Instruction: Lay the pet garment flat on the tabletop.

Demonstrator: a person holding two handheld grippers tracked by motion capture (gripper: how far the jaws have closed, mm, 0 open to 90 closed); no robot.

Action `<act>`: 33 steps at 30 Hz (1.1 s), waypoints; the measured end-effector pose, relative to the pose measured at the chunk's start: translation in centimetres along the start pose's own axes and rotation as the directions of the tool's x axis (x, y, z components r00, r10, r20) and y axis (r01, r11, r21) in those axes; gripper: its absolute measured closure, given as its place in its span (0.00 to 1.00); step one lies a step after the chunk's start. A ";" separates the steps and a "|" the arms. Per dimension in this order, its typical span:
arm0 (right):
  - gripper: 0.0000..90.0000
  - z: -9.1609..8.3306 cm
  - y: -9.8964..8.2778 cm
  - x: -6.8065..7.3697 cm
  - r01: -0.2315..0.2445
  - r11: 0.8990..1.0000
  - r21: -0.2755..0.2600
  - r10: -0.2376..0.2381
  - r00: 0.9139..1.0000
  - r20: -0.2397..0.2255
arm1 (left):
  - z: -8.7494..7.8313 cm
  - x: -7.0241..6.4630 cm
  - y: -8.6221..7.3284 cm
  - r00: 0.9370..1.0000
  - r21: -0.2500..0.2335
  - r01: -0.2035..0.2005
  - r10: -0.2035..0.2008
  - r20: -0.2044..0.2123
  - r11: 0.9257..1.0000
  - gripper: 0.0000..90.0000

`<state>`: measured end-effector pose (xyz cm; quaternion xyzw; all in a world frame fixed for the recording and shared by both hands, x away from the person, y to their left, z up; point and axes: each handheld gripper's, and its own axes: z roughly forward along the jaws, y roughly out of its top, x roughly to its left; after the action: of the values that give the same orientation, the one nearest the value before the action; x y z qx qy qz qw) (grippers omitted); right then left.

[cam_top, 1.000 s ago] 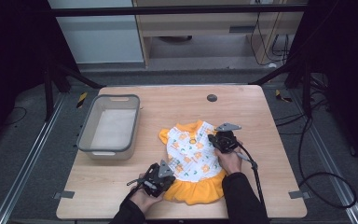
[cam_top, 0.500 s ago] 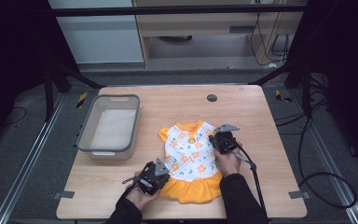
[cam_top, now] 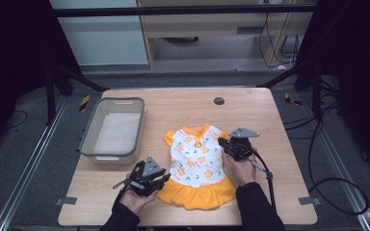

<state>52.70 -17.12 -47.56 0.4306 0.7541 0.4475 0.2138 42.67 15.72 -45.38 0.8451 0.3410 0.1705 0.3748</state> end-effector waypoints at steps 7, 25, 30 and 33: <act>0.90 -3.1 -0.3 -0.6 -0.001 1.000 -0.023 0.001 1.000 -0.011 | -1.2 1.9 -0.9 0.998 -0.035 0.056 -0.057 -0.033 0.998 0.66; 0.41 -9.2 -4.5 -1.2 -0.037 0.999 -0.030 0.037 0.999 -0.007 | -3.8 4.0 -4.3 0.993 -0.070 0.076 -0.081 -0.084 0.995 0.39; 0.31 -9.9 -6.0 -1.5 -0.053 0.999 -0.010 0.053 0.999 -0.007 | -4.1 4.2 -4.9 0.993 -0.059 0.073 -0.079 -0.092 0.996 0.37; 0.28 -10.4 -6.8 -1.6 -0.051 0.999 -0.007 0.051 0.999 0.004 | -4.3 4.3 -5.2 0.992 -0.059 0.083 -0.088 -0.095 0.995 0.36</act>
<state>43.13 -25.15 -48.19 0.4498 0.7409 0.4545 0.2056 41.07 23.51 -46.29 0.8097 0.3900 0.2044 0.3880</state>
